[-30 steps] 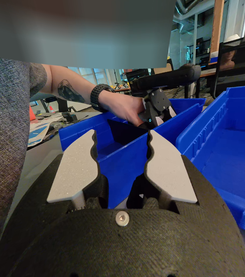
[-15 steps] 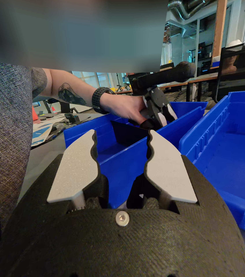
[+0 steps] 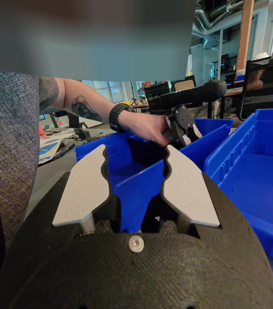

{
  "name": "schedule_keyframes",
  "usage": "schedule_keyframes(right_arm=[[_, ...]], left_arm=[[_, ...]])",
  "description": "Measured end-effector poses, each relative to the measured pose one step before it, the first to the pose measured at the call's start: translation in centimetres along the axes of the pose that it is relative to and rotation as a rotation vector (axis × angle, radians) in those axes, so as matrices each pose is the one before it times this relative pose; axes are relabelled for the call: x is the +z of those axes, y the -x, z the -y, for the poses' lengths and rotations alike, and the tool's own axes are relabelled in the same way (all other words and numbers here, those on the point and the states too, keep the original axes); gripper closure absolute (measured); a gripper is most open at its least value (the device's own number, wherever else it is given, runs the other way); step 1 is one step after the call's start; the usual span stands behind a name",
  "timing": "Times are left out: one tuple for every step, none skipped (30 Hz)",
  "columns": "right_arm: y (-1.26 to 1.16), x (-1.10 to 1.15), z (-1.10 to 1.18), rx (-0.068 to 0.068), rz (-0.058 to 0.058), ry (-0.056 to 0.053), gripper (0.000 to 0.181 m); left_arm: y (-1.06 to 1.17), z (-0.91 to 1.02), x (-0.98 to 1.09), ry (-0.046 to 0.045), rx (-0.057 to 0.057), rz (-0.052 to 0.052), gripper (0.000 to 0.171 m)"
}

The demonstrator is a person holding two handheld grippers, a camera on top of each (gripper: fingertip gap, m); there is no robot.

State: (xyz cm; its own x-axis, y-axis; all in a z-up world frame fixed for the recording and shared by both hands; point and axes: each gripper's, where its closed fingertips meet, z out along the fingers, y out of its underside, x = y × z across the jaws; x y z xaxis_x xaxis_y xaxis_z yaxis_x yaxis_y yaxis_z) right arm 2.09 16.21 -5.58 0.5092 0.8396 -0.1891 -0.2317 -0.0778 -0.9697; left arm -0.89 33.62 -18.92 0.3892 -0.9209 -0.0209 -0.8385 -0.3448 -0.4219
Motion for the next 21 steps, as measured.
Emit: schedule_keyframes(right_arm=[[0.005,-0.018,-0.005,0.0009,0.0008,0.0,0.117],[0.002,-0.013,-0.008,-0.0021,0.0005,0.0013,0.117],[0.001,-0.032,0.035,-0.0014,-0.0002,-0.0009,0.117],[-0.023,-0.045,0.056,-0.0003,-0.0013,-0.0027,0.117],[0.004,-0.004,0.034,0.0009,0.0004,-0.0015,0.117],[0.039,0.012,0.029,0.0016,0.002,-0.0015,0.117],[0.072,0.017,0.037,0.0004,0.0023,-0.0019,0.117],[0.082,0.013,0.045,-0.0005,0.0027,-0.0018,0.117],[0.05,0.0,0.043,0.0002,0.001,-0.0028,0.117],[0.079,0.016,0.0,0.0033,0.0025,-0.0019,0.117],[0.116,0.057,-0.04,0.0056,0.0058,0.0007,0.117],[0.101,0.074,-0.026,0.0013,0.0042,0.0011,0.117],[0.124,0.066,-0.011,-0.0023,0.0046,0.001,0.117],[0.11,0.054,-0.039,-0.0023,0.0038,0.0024,0.117],[0.063,-0.008,-0.038,-0.0041,0.001,0.0031,0.117],[-0.001,-0.074,0.02,-0.0042,-0.0024,-0.0005,0.117],[-0.066,-0.097,0.06,-0.0012,-0.0048,-0.0024,0.117],[-0.077,-0.085,0.045,0.0005,-0.0038,-0.001,0.117],[-0.068,-0.086,0.08,-0.0002,-0.0038,-0.0036,0.117],[-0.034,-0.045,0.057,-0.0015,-0.0032,-0.003,0.117],[0.019,0.001,0.006,-0.0005,0.0004,0.0008,0.117]], left_arm=[[0.022,-0.074,-0.027,0.004,-0.0027,0.0009,0.086],[0.041,-0.129,-0.058,0.0067,0.004,0.0046,0.086],[0.065,-0.165,-0.079,0.00838,0.0097,0.0086,0.085],[0.12,-0.285,-0.067,0.01323,0.0127,0.0137,0.085],[0.199,-0.432,-0.046,0.01946,0.0125,0.0192,0.086],[0.139,-0.238,-0.149,0.00339,0.003,0.0109,0.087],[0.159,-0.357,-0.197,0.01235,0.0007,0.0088,0.087],[0.188,-0.174,-0.345,0.00036,-0.0052,0.0073,0.087],[0.172,0.291,-0.531,-0.02949,-0.0131,0.0044,0.088],[0.107,0.524,-0.532,-0.0368,-0.0171,-0.0009,0.089],[0.017,0.505,-0.363,-0.02252,-0.011,-0.0029,0.09],[-0.086,0.616,-0.166,-0.02493,-0.0009,-0.0051,0.091],[-0.152,0.636,0.027,-0.02606,0.0097,-0.0042,0.092],[-0.087,0.266,0.215,-0.00415,0.0185,0.0024,0.094],[-0.104,0.053,0.309,0.00878,0.0119,0.0006,0.094],[-0.117,0.036,0.279,0.0023,0.0035,-0.0002,0.094],[-0.102,-0.064,0.258,0.00475,0.0029,0.0012,0.094],[-0.064,-0.114,0.245,0.00558,0.002,0.0019,0.094],[-0.092,-0.096,0.235,0.00274,-0.0028,0.0004,0.093],[-0.074,-0.166,0.219,0.0098,-0.0006,0.0001,0.093],[-0.062,-0.101,0.172,0.00619,0.0051,-0.0008,0.092]])
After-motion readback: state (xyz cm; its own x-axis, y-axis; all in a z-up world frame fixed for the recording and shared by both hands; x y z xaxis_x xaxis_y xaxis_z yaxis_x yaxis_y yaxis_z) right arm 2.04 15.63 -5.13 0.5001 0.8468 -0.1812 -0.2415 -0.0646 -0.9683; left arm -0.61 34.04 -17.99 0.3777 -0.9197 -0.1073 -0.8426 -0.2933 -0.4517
